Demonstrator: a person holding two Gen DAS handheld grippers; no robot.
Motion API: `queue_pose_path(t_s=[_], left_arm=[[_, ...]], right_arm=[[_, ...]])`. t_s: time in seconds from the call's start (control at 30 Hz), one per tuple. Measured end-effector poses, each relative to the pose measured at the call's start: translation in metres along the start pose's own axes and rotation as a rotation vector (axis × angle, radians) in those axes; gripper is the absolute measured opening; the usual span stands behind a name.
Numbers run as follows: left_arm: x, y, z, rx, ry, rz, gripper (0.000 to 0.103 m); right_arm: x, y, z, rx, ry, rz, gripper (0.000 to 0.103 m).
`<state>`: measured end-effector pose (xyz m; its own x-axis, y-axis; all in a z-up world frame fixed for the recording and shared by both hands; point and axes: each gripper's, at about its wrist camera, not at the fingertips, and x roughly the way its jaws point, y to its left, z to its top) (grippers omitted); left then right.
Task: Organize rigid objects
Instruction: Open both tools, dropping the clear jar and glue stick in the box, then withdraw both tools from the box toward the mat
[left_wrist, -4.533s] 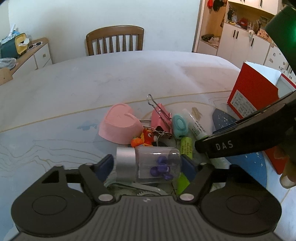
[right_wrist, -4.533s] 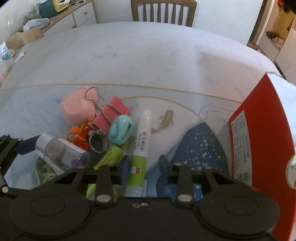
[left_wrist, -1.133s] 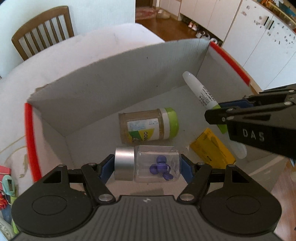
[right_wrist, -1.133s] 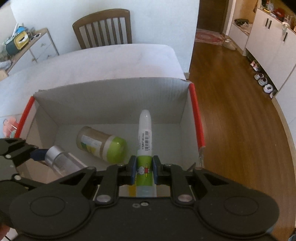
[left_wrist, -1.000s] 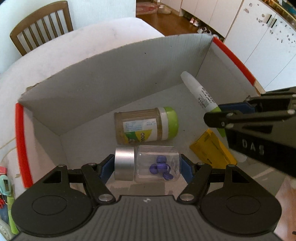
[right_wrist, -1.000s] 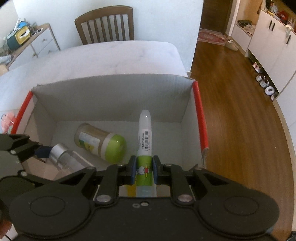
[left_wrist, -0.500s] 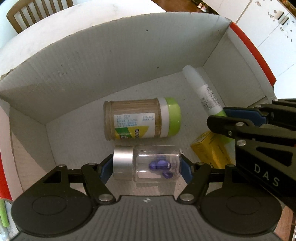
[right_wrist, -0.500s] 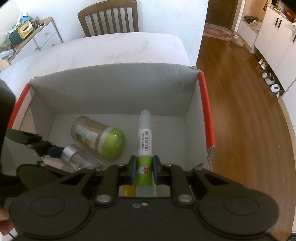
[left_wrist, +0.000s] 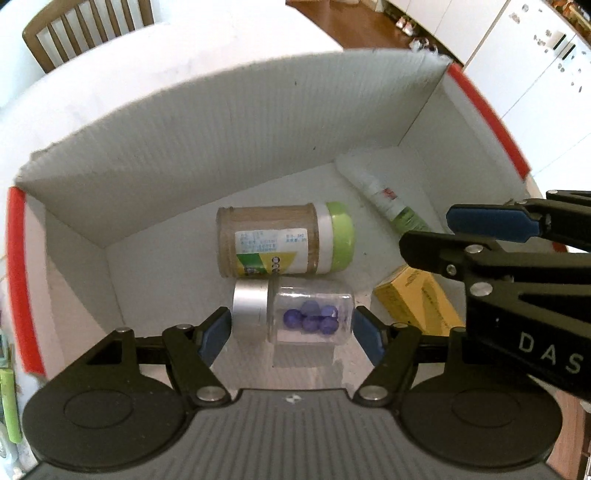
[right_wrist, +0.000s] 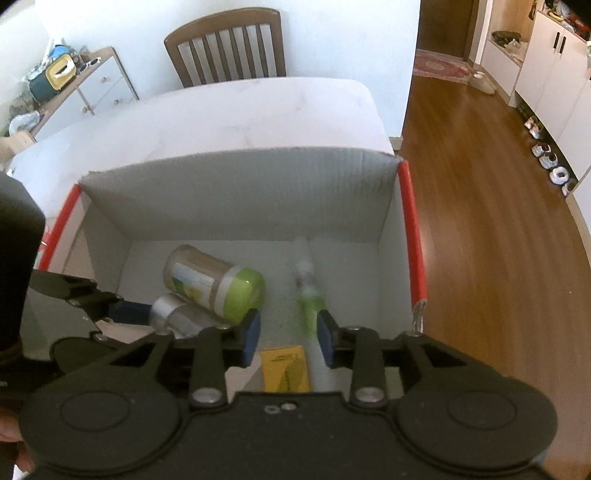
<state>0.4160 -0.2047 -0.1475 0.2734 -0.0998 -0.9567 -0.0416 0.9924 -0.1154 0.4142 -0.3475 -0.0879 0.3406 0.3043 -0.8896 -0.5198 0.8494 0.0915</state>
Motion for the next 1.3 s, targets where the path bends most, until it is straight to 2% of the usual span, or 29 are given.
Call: queue_pose_path(t_s=[0.37,0.73,0.87,1.03,1.17,1.3], left_arm=[[-0.065,0.007,-0.034,-0.018,-0.177,-0.030,0.072],[-0.132,0.011,-0.064,-0.021,-0.342,0.010,0.072],[-0.149,0.014,-0.077,-0.017,-0.395,0.030,0.072],[-0.160,0.023,-0.094,-0.025,-0.442,0.030,0.072],[-0.165,0.032,-0.105,-0.038,-0.474,0.043,0.075],[-0.170,0.048,-0.116,-0.065,-0.491,0.024,0.075]], right_arm=[[-0.041,-0.001,-0.012,0.010,-0.083,0.035,0.048],[-0.083,0.007,-0.026,0.004,-0.183,0.081,0.053],[-0.096,0.014,-0.036,-0.028,-0.222,0.086,0.062],[-0.106,0.023,-0.048,-0.033,-0.263,0.094,0.064],[-0.113,0.035,-0.054,-0.048,-0.296,0.136,0.077],[-0.117,0.053,-0.060,-0.055,-0.322,0.163,0.085]])
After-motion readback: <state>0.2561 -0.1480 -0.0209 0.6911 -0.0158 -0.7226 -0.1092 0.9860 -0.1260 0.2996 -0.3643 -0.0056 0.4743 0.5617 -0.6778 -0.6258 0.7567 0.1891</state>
